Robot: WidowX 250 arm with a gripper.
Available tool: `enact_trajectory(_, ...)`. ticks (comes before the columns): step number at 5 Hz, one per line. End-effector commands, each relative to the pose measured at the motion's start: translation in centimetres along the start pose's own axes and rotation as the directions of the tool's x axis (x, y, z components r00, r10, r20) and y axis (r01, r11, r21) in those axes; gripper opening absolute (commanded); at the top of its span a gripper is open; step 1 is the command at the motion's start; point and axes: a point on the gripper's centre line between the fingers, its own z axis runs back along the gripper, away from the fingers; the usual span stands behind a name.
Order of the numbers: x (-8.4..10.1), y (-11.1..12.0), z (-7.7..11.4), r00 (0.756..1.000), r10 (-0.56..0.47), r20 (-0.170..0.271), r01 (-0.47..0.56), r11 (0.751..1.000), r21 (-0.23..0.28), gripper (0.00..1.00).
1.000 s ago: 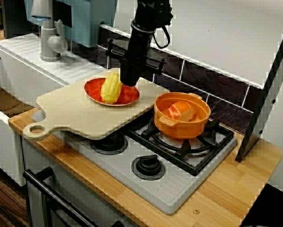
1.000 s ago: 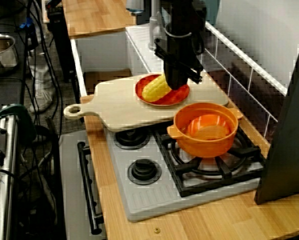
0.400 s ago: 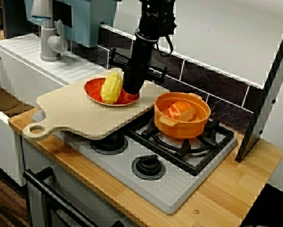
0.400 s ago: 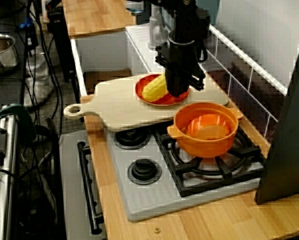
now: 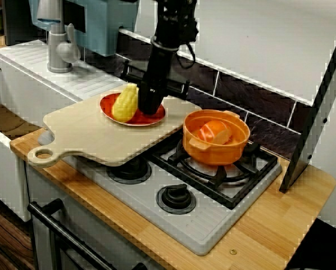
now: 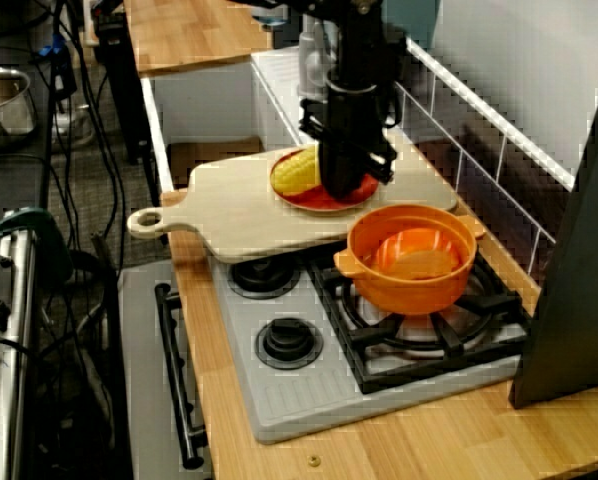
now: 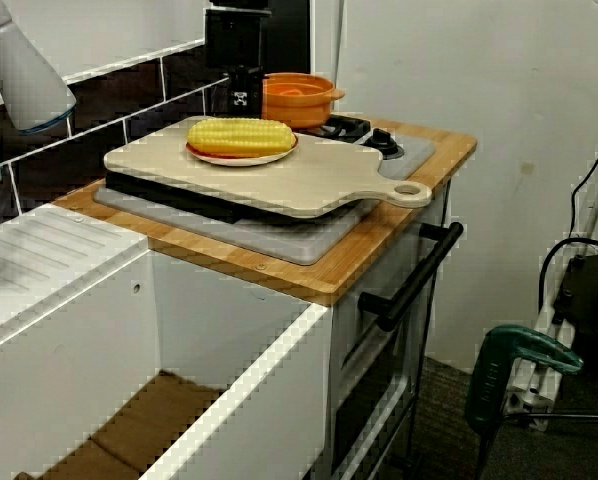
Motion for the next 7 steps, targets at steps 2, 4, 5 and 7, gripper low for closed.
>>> enact_trajectory(2, -0.4, 2.2, 2.2, 0.998, 0.027, 0.057, -0.025, 0.999, -0.034, 0.00)
enact_trajectory(4, -0.4, 2.4, 2.2, 0.998, 0.021, 0.053, -0.019, 0.999, -0.034, 0.00)
enact_trajectory(5, -0.2, 2.5, 2.1, 0.999, 0.021, 0.046, -0.019, 0.999, -0.037, 0.00)
enact_trajectory(7, 0.0, 3.1, 2.2, 0.998, 0.038, 0.046, -0.036, 0.999, -0.041, 0.00)
